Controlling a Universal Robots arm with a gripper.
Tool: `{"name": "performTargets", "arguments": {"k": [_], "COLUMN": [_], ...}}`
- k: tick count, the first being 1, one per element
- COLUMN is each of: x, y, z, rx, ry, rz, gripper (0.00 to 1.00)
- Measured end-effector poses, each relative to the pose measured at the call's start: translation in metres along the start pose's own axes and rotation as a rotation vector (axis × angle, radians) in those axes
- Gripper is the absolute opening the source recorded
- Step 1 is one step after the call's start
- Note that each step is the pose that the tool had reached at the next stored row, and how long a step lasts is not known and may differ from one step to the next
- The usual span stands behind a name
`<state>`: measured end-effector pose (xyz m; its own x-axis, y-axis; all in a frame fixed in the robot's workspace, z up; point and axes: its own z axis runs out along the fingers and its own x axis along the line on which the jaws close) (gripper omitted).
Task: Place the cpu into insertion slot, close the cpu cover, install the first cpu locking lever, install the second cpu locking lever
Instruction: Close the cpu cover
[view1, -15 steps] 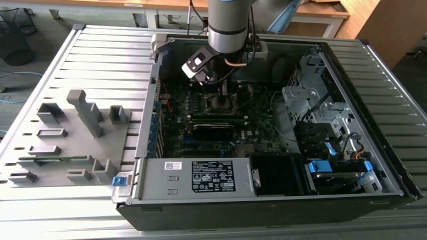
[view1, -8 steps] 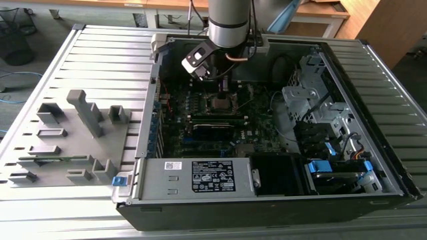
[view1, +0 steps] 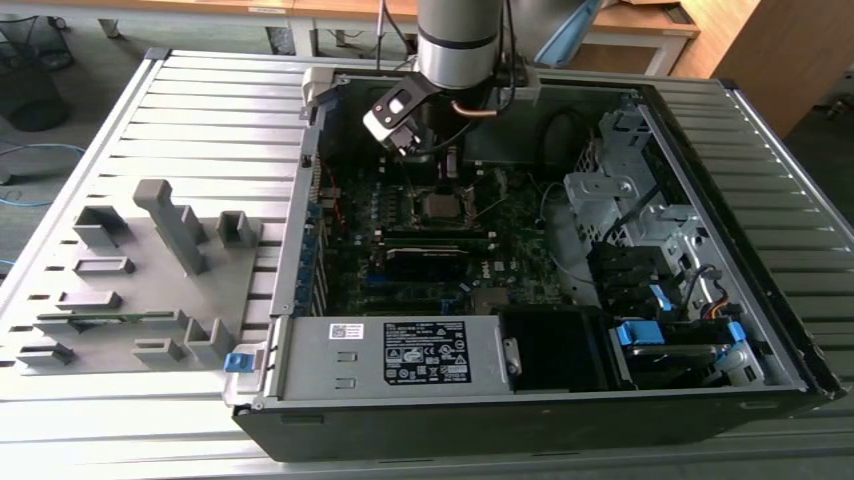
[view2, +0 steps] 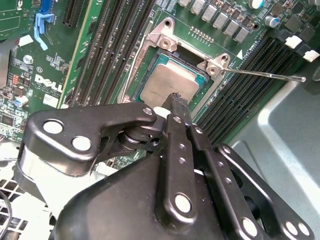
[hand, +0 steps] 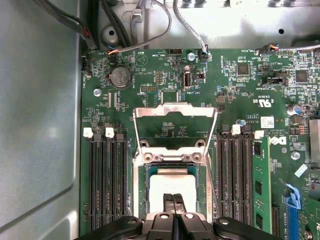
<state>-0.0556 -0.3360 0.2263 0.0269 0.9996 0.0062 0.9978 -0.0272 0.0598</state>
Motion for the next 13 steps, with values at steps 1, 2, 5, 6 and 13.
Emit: {"name": "performTargets", "arguments": {"k": [1, 2, 5, 6, 13], "x": [0.0000, 0.0000, 0.0000, 0.0000, 0.0000], "y": [0.0001, 0.0001, 0.0001, 0.0001, 0.0002], "z": [-0.0010, -0.0010, -0.0011, -0.0011, -0.0037], "rx": [0.0000, 0.0000, 0.0000, 0.0000, 0.0001], "ry": [0.0000, 0.0000, 0.0000, 0.0000, -0.0001], "rz": [0.000, 0.000, 0.000, 0.000, 0.000], "gripper": [0.11, 0.11, 0.11, 0.11, 0.11]}}
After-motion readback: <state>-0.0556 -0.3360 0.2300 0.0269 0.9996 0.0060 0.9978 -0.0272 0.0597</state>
